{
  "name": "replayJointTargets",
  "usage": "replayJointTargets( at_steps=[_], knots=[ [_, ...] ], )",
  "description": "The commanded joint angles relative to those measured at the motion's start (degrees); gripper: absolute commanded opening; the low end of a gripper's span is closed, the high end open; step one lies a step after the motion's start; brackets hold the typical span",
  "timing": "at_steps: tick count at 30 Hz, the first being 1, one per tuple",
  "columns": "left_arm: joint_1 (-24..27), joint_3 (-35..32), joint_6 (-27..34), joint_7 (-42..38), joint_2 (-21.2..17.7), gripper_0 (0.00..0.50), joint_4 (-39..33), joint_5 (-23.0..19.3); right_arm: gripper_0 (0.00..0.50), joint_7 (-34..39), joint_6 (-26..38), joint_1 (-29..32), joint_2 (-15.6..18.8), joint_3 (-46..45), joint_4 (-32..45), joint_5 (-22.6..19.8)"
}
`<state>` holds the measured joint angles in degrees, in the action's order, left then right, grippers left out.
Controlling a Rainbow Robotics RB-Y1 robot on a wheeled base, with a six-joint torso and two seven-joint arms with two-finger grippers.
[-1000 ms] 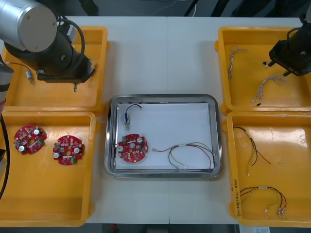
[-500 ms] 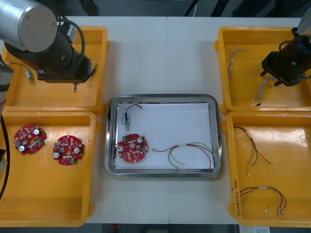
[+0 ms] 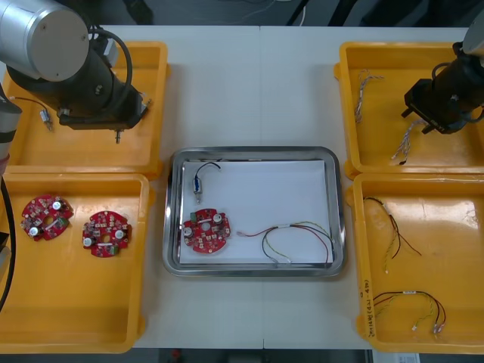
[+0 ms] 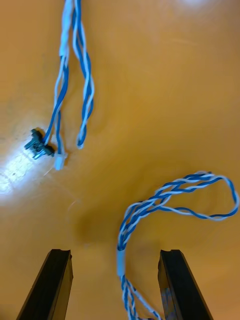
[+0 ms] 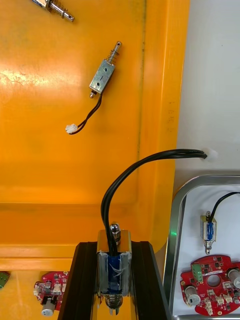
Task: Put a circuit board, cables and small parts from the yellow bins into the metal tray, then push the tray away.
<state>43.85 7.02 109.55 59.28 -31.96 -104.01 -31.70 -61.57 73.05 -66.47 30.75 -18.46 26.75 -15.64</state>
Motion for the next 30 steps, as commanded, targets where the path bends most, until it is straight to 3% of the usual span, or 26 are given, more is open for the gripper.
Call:
replayJointTargets(
  at_steps=[1, 24, 25, 26, 27, 28, 29, 30],
  knots=[
    [-0.43, -1.66, 0.45, -5.32, 0.76, 0.0, -1.99, -0.2, 0.5, 3.3, -0.54, -0.94, -0.6, -1.49, 0.76, -0.53],
    [-0.43, -1.75, 0.45, -5.58, 0.76, 0.0, -1.99, -0.64, 0.5, 4.27, -2.21, 3.37, -1.92, -0.17, 0.76, -2.02],
    [-0.43, -1.75, 0.45, -5.58, 0.76, 0.0, -1.99, -0.64, 0.387, 4.36, -2.21, 3.46, -1.92, -0.08, 0.76, -2.11],
    [-0.43, -1.75, 0.45, -5.58, 0.76, 0.0, -1.99, -0.64, 0.197, 4.27, -2.21, 3.46, -1.92, 0.09, 0.76, -2.2],
    [-0.43, -1.75, 0.45, -5.58, 0.76, 0.0, -2.08, -0.64, 0.111, 4.36, -2.3, 3.54, -2.01, 0.18, 0.76, -2.29],
    [-0.43, -1.83, 0.45, -5.58, 0.76, 0.0, -1.99, -0.73, 0.111, 4.27, -2.39, 3.54, -2.01, 0.36, 0.76, -2.37],
    [-0.43, -1.75, 0.45, -5.58, 0.76, 0.0, -1.99, -0.73, 0.009, 4.36, -2.47, 3.54, -2.01, 0.36, 0.76, -2.46],
    [-0.43, -1.75, 0.45, -5.58, 0.76, 0.0, -1.99, -0.73, 0.0, 4.27, -2.47, 3.54, -2.01, 0.36, 0.76, -2.46]
  ],
)
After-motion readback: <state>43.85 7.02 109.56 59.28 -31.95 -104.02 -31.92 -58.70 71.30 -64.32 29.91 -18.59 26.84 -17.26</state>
